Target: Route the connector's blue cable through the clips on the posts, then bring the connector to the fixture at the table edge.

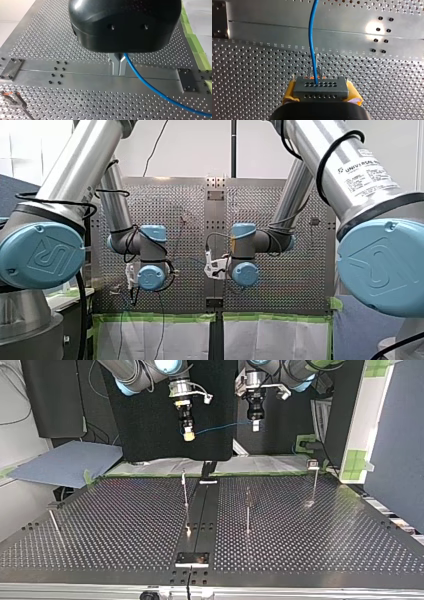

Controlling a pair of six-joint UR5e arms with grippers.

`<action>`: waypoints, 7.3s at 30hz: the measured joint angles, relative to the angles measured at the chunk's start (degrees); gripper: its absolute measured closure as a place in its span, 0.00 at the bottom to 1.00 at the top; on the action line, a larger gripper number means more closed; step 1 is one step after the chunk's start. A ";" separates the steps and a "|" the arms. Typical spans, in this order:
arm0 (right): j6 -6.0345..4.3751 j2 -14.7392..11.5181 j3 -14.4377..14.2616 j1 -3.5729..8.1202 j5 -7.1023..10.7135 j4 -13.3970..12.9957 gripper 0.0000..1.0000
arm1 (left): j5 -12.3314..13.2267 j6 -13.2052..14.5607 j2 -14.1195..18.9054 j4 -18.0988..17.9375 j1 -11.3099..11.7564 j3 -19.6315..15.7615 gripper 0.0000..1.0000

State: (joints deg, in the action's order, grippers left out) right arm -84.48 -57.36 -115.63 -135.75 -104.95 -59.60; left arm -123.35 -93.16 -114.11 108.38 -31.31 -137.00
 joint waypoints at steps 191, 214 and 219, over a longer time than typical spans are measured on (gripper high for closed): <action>-7.69 -5.46 21.55 8.61 11.60 19.08 1.00 | 9.14 5.84 9.96 23.21 16.84 25.87 1.00; -7.91 -5.30 21.61 9.84 11.55 18.79 1.00 | 12.71 4.47 7.54 23.11 17.98 27.65 1.00; -7.91 -5.24 21.77 10.29 11.66 18.51 1.00 | 13.67 3.99 7.55 23.11 18.34 28.28 1.00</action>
State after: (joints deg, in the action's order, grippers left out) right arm -92.39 -62.60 -93.86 -125.46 -93.29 -41.08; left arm -109.68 -89.18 -106.56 131.49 -12.97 -108.72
